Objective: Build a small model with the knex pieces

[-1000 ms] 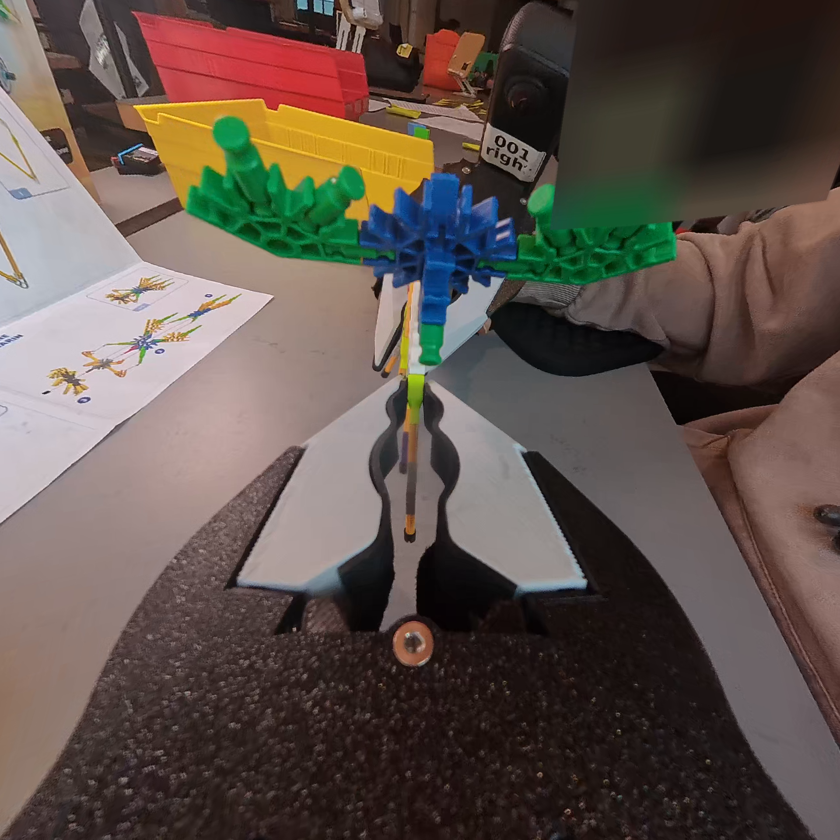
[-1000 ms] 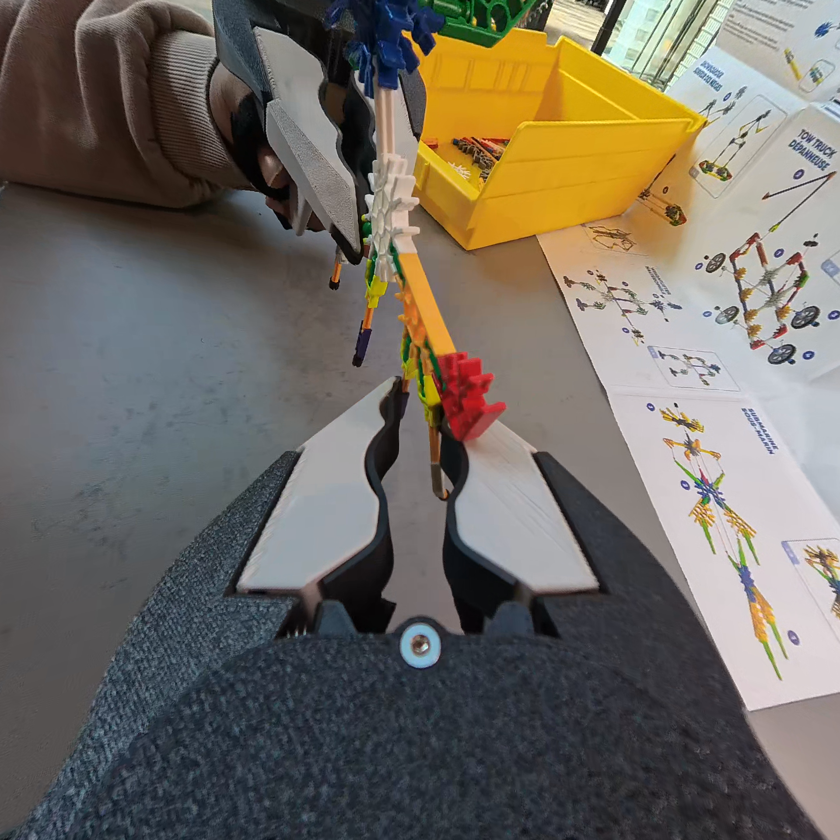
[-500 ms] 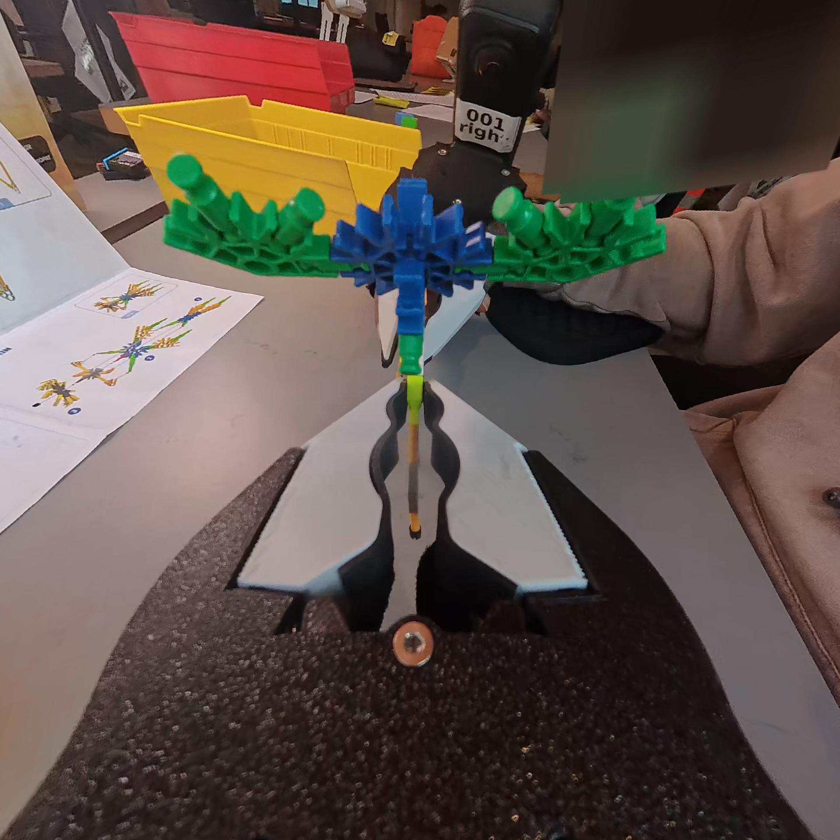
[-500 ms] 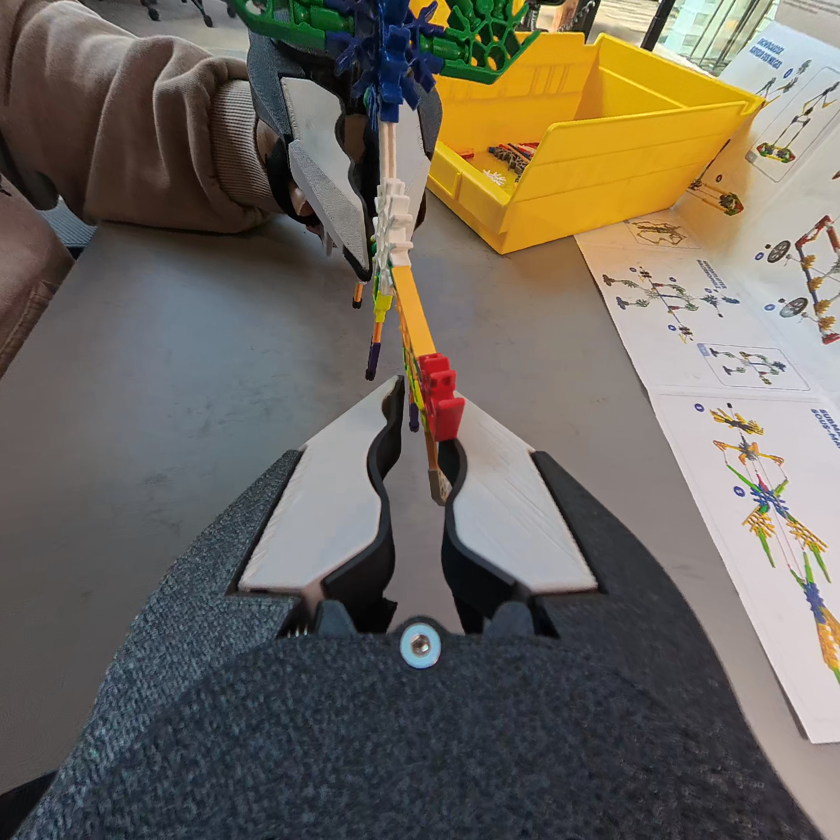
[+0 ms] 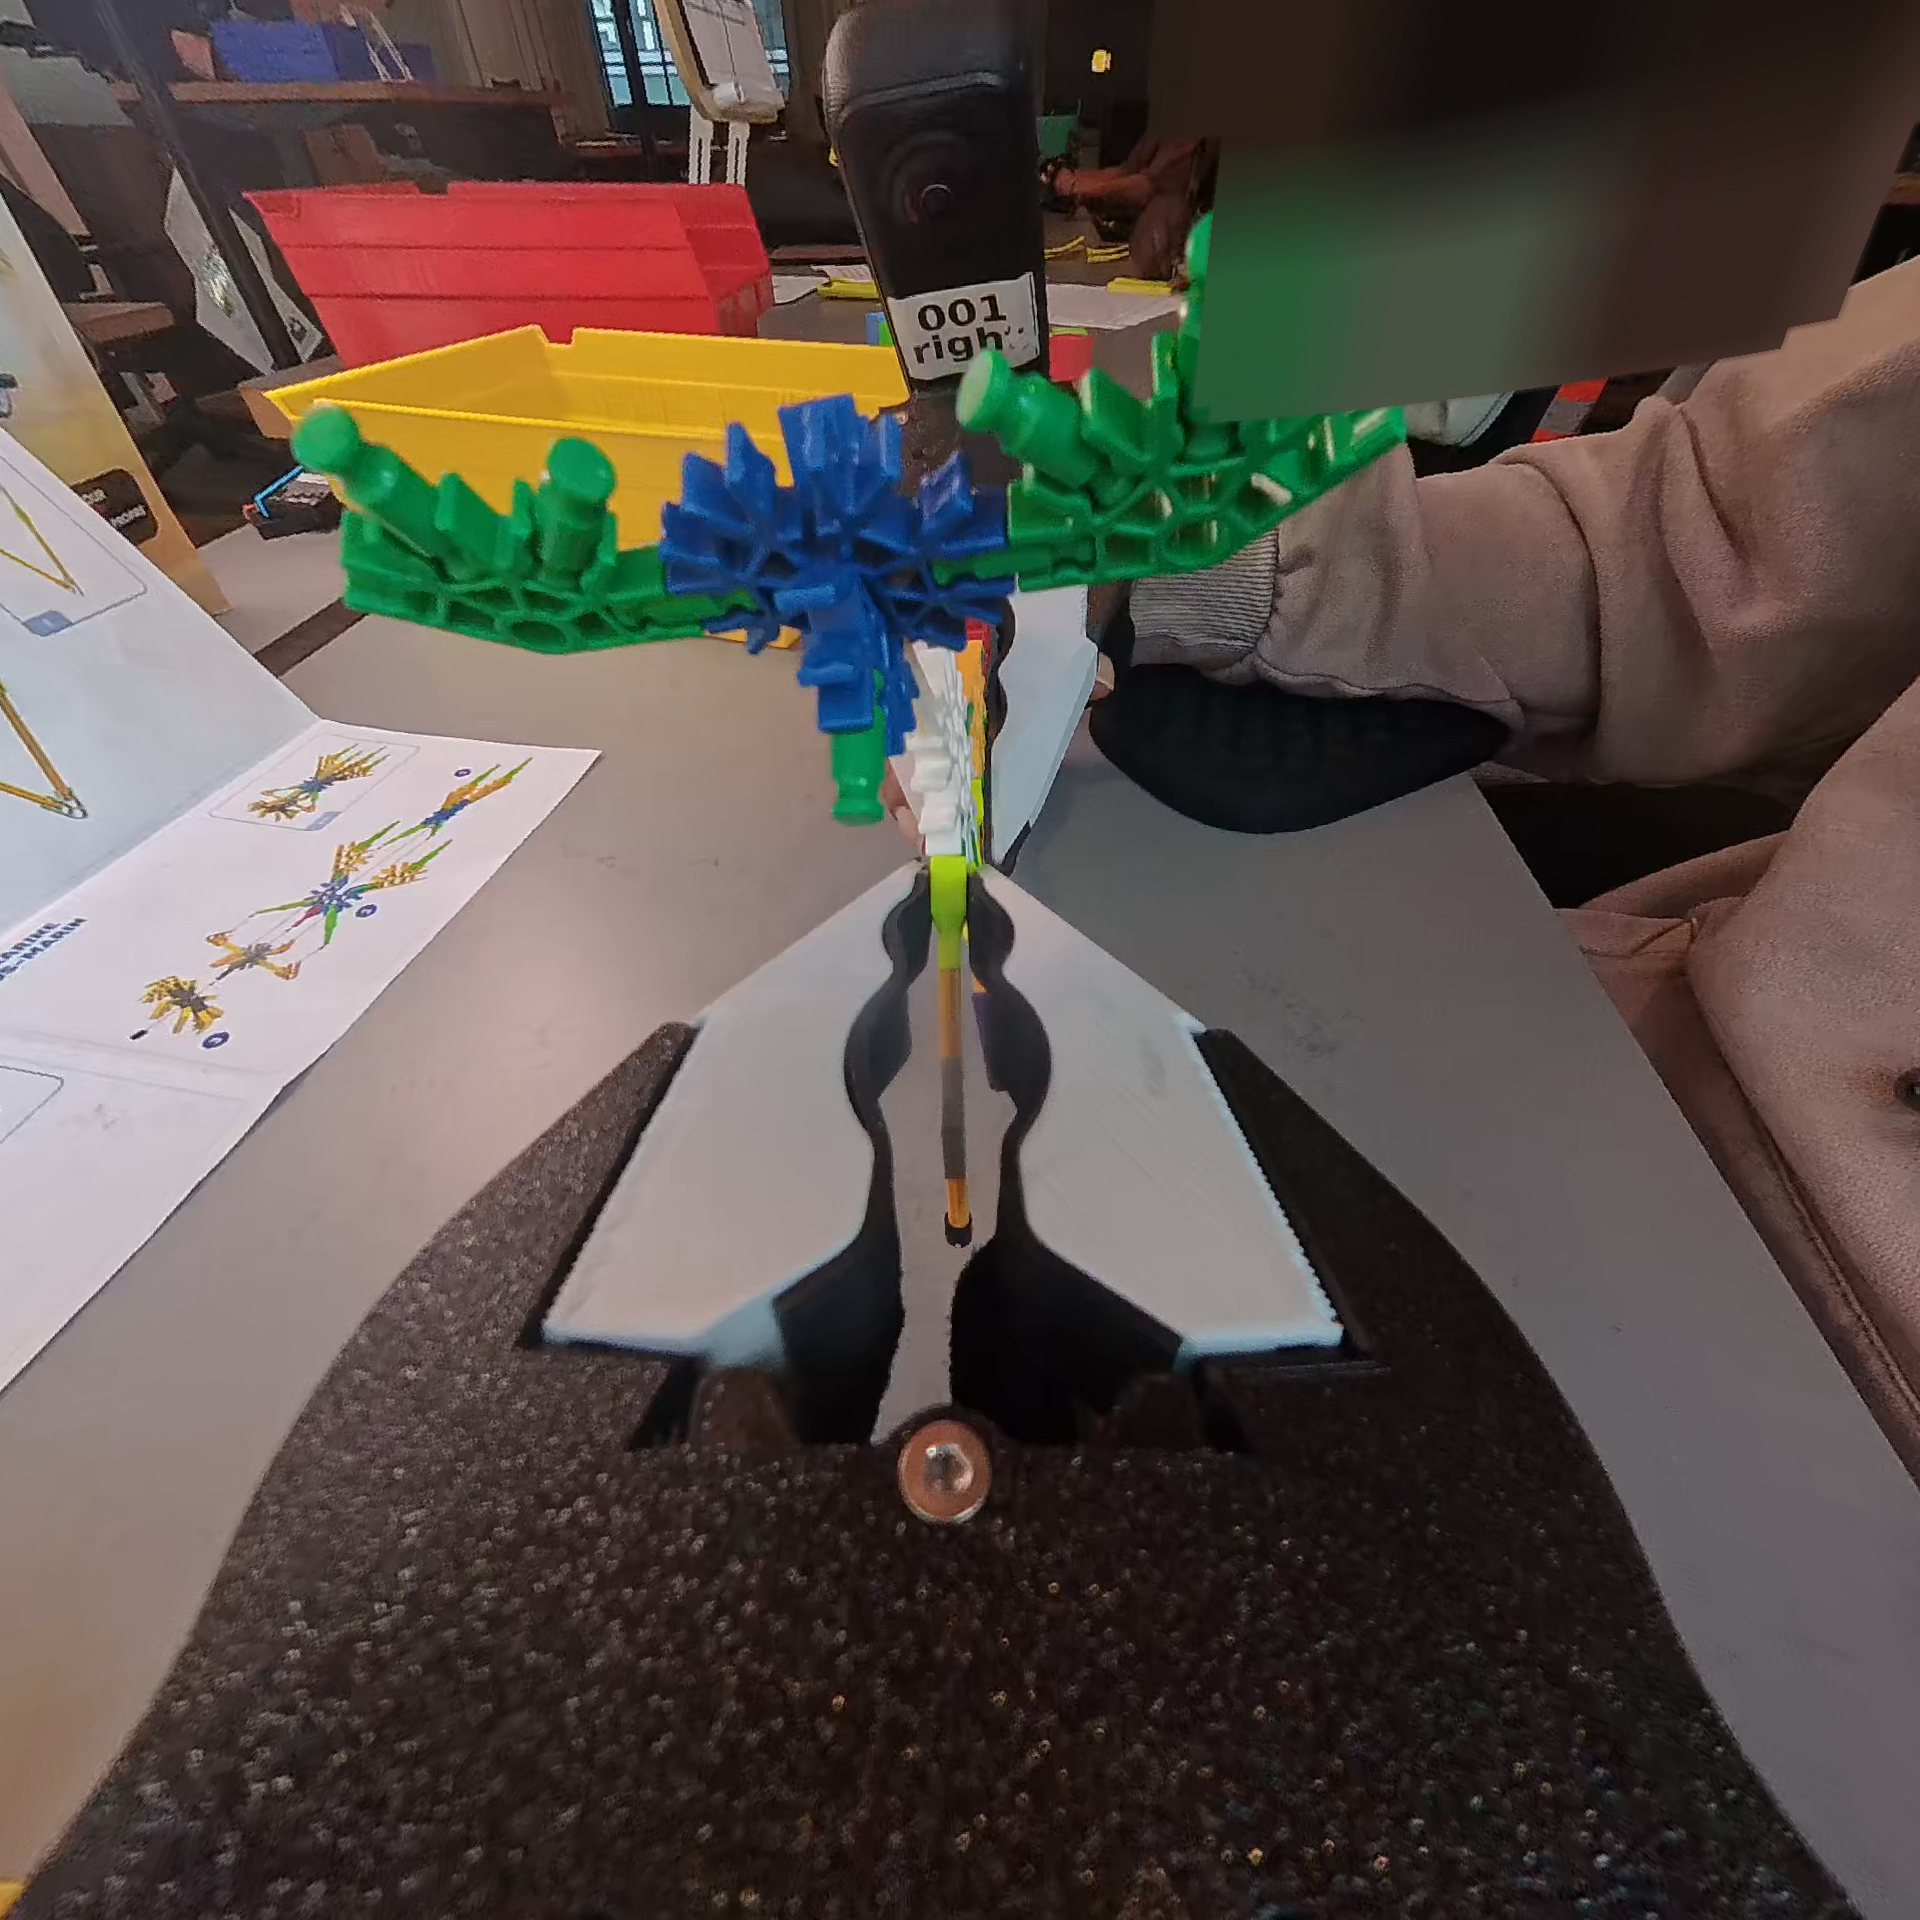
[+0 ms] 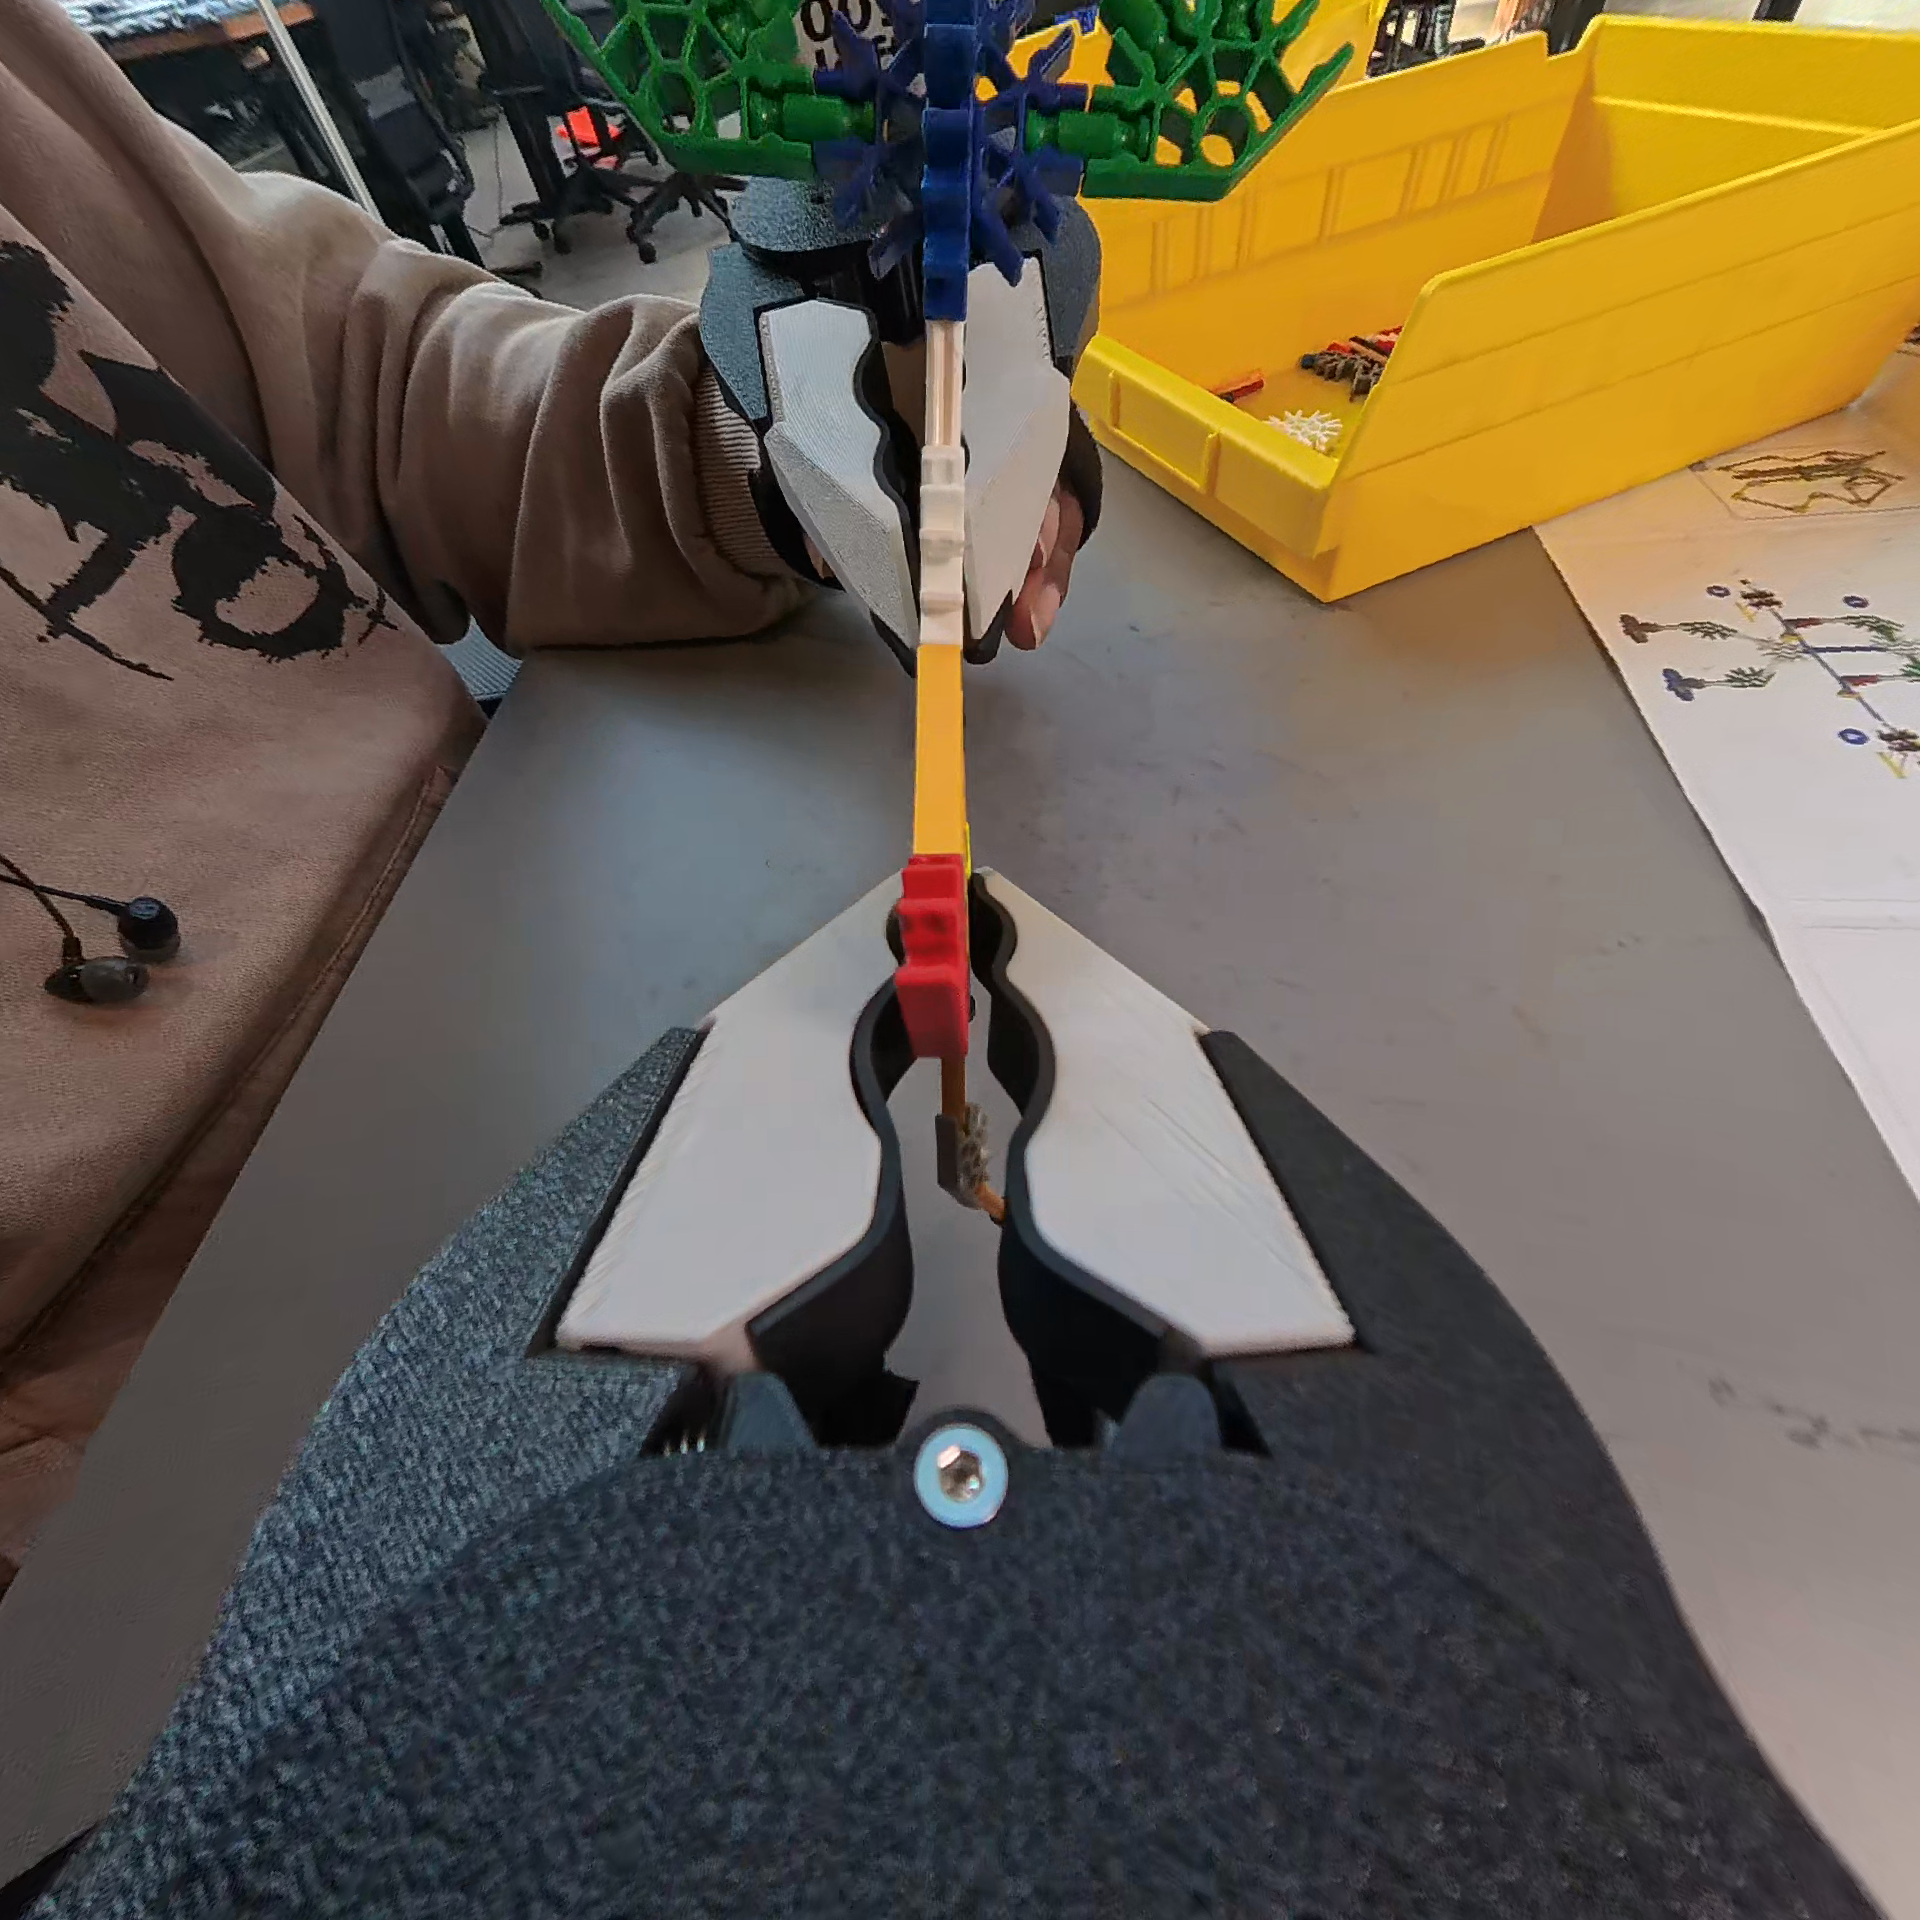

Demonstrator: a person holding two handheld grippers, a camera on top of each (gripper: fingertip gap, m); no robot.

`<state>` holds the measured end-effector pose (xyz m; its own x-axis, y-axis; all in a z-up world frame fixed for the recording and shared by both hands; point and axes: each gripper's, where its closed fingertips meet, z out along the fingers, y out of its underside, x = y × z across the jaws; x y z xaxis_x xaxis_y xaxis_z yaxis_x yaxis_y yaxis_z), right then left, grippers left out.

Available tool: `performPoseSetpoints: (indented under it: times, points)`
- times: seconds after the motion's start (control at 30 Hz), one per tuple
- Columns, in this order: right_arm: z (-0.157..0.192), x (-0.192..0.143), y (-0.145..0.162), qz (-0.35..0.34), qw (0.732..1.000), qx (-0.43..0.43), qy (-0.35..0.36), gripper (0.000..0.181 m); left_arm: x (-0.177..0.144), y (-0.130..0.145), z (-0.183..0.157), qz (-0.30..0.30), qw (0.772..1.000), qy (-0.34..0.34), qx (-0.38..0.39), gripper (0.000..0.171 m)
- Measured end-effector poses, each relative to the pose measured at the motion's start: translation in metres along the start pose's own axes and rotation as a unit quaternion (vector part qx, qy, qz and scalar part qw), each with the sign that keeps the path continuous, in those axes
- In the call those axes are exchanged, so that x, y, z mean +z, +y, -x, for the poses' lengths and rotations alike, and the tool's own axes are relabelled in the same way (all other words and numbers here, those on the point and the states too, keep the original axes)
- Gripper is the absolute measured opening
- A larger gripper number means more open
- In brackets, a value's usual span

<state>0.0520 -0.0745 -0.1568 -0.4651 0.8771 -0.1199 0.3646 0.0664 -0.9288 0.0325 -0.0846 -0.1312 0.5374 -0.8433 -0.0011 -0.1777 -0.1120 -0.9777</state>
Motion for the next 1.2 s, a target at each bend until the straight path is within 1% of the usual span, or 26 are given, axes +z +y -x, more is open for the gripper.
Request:
performPoseSetpoints:
  times: [0.07, 0.2, 0.27, 0.3, 0.37, 0.4, 0.57, 0.8, 0.97, 1.07, 1.2]
  points:
    - [-0.004, 0.0, -0.002, -0.005, 1.0, -0.001, 0.015, 0.004, 0.0, 0.0, 0.002, -0.001, 1.0, -0.001, -0.011, 0.005]
    - [-0.005, -0.002, -0.002, -0.007, 1.0, -0.002, 0.02, 0.005, 0.0, 0.002, 0.004, 0.002, 1.0, -0.002, -0.021, 0.005]
    - [-0.01, -0.004, -0.003, -0.008, 0.999, -0.005, 0.037, 0.013, 0.0, 0.003, 0.005, 0.003, 1.0, -0.006, -0.02, 0.005]
    - [-0.012, -0.006, -0.004, -0.011, 0.999, -0.007, 0.043, 0.014, -0.001, 0.003, 0.006, 0.004, 1.0, -0.009, -0.02, 0.005]
    - [-0.018, -0.013, -0.008, -0.022, 0.998, -0.013, 0.061, 0.012, -0.001, 0.005, 0.011, 0.009, 1.0, -0.021, -0.02, 0.005]
    - [-0.018, -0.015, -0.01, -0.027, 0.997, -0.016, 0.064, 0.008, -0.001, 0.006, 0.013, 0.011, 0.999, -0.029, -0.019, 0.005]
    - [-0.014, -0.018, -0.012, -0.031, 0.998, -0.023, 0.052, 0.005, 0.0, 0.009, 0.016, 0.015, 0.999, -0.035, -0.024, 0.007]
    - [-0.01, -0.025, -0.008, -0.047, 0.999, -0.005, 0.015, 0.005, -0.004, 0.013, 0.007, 0.025, 0.998, 0.015, -0.057, 0.005]
    - [-0.008, -0.028, -0.009, -0.055, 0.999, 0.001, 0.003, 0.005, -0.002, 0.015, 0.003, 0.03, 0.998, 0.024, -0.056, 0.004]
    - [-0.017, -0.028, -0.009, -0.053, 0.998, 0.005, 0.029, 0.006, -0.002, 0.015, 0.011, 0.037, 0.998, -0.008, -0.045, 0.003]
    - [-0.046, -0.035, -0.014, -0.068, 0.991, 0.012, 0.113, 0.015, -0.001, 0.016, 0.028, 0.037, 0.995, -0.07, -0.055, 0.003]
